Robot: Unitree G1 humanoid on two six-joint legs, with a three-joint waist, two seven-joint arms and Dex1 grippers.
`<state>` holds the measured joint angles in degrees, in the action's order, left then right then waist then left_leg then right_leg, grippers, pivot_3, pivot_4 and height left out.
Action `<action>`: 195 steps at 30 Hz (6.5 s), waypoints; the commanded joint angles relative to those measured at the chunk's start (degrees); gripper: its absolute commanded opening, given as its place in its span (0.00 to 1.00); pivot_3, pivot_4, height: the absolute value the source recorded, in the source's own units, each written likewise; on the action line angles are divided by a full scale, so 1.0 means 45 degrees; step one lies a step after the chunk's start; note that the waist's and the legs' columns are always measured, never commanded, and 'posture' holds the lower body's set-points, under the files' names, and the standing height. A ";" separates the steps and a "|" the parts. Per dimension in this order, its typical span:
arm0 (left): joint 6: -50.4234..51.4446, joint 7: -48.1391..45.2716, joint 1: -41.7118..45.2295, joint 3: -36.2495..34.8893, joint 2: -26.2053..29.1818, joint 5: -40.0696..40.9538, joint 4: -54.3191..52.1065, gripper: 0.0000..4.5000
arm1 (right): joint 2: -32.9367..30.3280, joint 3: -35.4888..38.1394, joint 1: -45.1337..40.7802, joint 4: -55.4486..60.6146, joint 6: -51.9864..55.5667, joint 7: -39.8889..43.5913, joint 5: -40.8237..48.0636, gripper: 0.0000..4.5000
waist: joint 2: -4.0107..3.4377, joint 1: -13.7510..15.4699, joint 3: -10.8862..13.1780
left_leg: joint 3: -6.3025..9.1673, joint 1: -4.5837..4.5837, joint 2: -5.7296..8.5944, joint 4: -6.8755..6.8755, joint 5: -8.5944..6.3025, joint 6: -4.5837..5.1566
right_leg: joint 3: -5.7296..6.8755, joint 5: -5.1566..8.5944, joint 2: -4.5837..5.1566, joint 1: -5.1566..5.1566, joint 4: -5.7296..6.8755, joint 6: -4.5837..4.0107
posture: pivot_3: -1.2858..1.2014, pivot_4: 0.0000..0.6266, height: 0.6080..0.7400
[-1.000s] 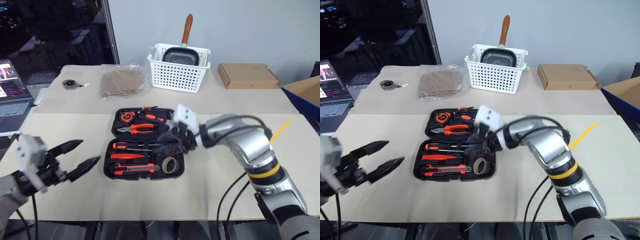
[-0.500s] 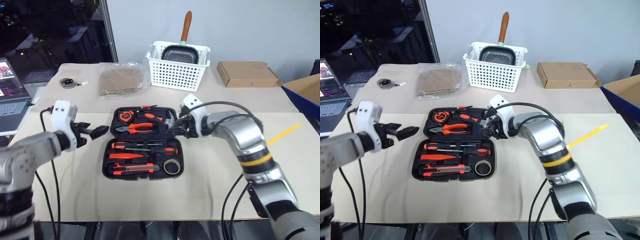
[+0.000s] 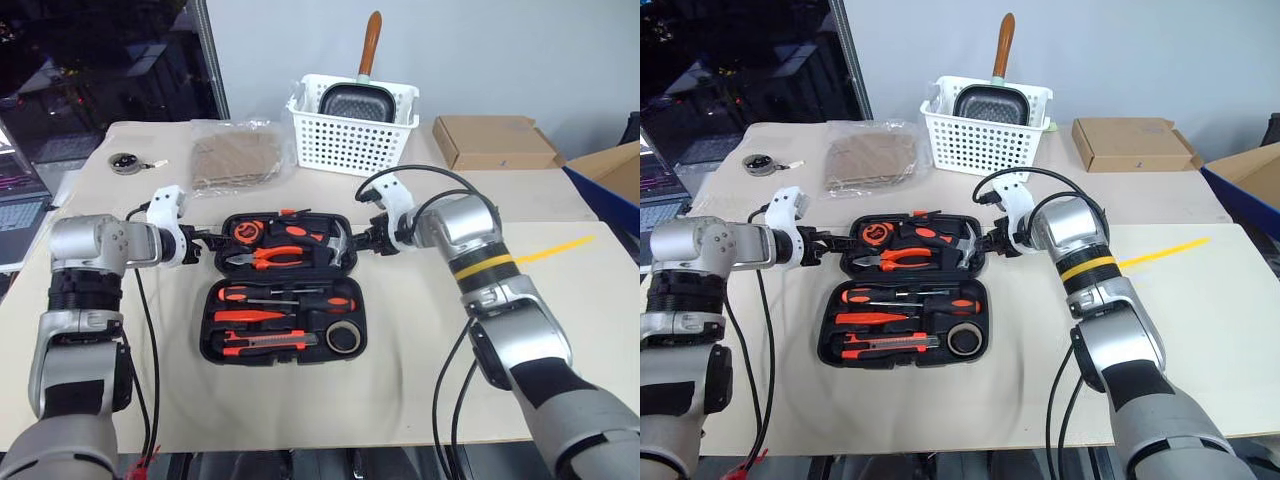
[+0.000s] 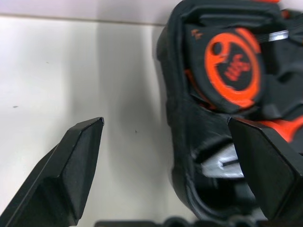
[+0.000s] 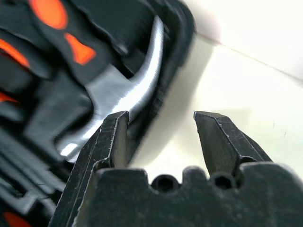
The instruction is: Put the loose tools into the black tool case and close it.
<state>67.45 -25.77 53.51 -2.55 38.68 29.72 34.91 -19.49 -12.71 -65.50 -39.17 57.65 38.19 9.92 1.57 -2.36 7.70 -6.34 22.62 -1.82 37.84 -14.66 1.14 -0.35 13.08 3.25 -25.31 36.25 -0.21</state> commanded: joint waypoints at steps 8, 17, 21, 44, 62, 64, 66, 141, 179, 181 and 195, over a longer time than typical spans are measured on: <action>-0.1404 -0.1975 0.1053 0.0409 -0.0405 -0.1450 0.1560 0.32 | 0.0448 0.0175 -0.0685 -0.2219 -0.1659 0.0583 -0.0523 0.00 | 0.0000 -0.0021 0.0000 | -0.0007 -0.0066 0.0011 0.0010 -0.0002 0.0008 | -0.0027 -0.0005 0.0018 0.0043 0.0087 0.0009 | 0.52 0.24 1.00; -0.3967 -0.3083 0.0658 -0.0470 -0.1038 -0.1365 0.0099 0.02 | 0.0822 0.2301 0.0045 -0.0928 -0.3989 0.0601 0.0596 0.00 | 0.0001 0.0005 0.0000 | 0.0002 -0.0061 0.0011 0.0012 0.0008 0.0006 | -0.0042 -0.0011 0.0030 0.0033 0.0117 0.0016 | 0.52 0.24 1.00; -0.6363 -0.3285 0.0662 -0.0516 -0.1523 -0.1815 -0.0235 0.02 | 0.1048 0.2996 0.0536 -0.0452 -0.6421 0.0595 0.0650 0.00 | 0.0000 0.0054 0.0001 | 0.0008 -0.0036 0.0012 0.0018 0.0017 0.0000 | -0.0032 -0.0016 0.0034 0.0015 0.0114 0.0018 | 0.52 0.24 1.00; -1.5171 -0.6431 -0.8171 -0.0482 0.0463 -0.3247 -0.7042 0.22 | -0.1165 0.2948 1.0945 1.1284 -1.3102 0.2088 0.0387 0.00 | -0.0026 -0.0061 -0.0003 | -0.0099 -0.0207 -0.0011 0.0009 -0.0072 0.0157 | -0.0100 -0.0015 0.0032 0.0098 0.0074 0.0019 | 0.52 0.24 1.00; -0.8553 -0.8820 -1.2407 -0.5600 0.3654 0.3052 -1.1595 1.00 | -0.7969 0.4347 1.5562 1.1956 -1.3636 0.6683 0.2462 0.43 | -0.0016 0.0454 0.0002 | -0.0072 -0.0330 -0.0026 0.0007 -0.0092 0.0196 | -0.0065 0.0023 0.0040 0.0268 -0.0018 0.0025 | 0.52 0.24 1.00; -0.7861 -0.9283 -1.2878 -0.5999 0.3985 0.3778 -1.2349 1.00 | -0.8735 0.4611 1.6214 1.2598 -1.2248 0.7421 0.3463 0.58 | -0.0017 0.0417 0.0004 | -0.0070 -0.0317 -0.0028 0.0006 -0.0094 0.0198 | -0.0065 0.0024 0.0037 0.0254 -0.0021 0.0026 | 0.52 0.24 1.00; -0.7255 -0.9609 -1.3229 -0.6381 0.4275 0.4399 -1.2905 1.00 | -0.8961 0.4721 1.6432 1.3003 -1.2148 0.7665 0.3649 0.74 | -0.0014 0.0362 0.0006 | -0.0070 -0.0319 -0.0032 0.0002 -0.0102 0.0195 | -0.0067 0.0027 0.0035 0.0253 -0.0022 0.0023 | 0.52 0.24 1.00; -0.7382 -0.5096 -1.1494 -0.1290 0.1984 0.0800 -1.3215 1.00 | 0.1537 -0.0507 0.7045 1.3923 0.4229 -0.3581 0.1708 0.69 | -0.0002 0.0309 0.0009 | -0.0051 -0.0236 -0.0042 -0.0018 -0.0057 0.0157 | -0.0041 -0.0031 0.0005 0.0161 -0.0026 -0.0043 | 0.52 0.24 1.00; -0.7159 -0.4979 -1.1603 -0.0905 0.1736 0.0729 -1.3290 1.00 | 0.2085 -0.0939 0.7002 1.2598 0.1092 -0.3554 0.1535 0.26 | -0.0002 0.0139 0.0009 | -0.0046 -0.0228 -0.0046 -0.0018 -0.0055 0.0156 | -0.0044 -0.0031 -0.0001 0.0151 -0.0025 -0.0040 | 0.52 0.24 1.00; -0.7144 -0.4970 -1.1602 -0.0872 0.1719 0.0718 -1.3317 1.00 | 0.2267 -0.0918 0.6872 1.2133 0.1099 -0.3607 0.1466 0.26 | -0.0002 0.0046 0.0010 | -0.0046 -0.0233 -0.0047 -0.0018 -0.0052 0.0151 | -0.0049 -0.0031 -0.0003 0.0152 -0.0022 -0.0041 | 0.52 0.24 1.00; -0.6355 -0.4674 -1.1497 -0.1257 0.1432 0.1213 -1.3167 1.00 | 0.0750 -0.0448 0.7505 1.3107 0.0772 -0.1988 0.2202 0.53 | -0.0004 0.0021 0.0010 | -0.0043 -0.0257 -0.0050 -0.0022 -0.0058 0.0160 | -0.0042 -0.0027 0.0010 0.0184 -0.0028 -0.0034 | 0.52 0.24 1.00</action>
<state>36.81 -47.36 1.98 -7.79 45.26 34.22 -24.68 -14.36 -16.14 -31.58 15.87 60.41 27.13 17.90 1.56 -2.27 7.75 -6.54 21.46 -2.04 37.74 -14.93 1.87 -0.55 12.96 3.31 -24.47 36.11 -0.36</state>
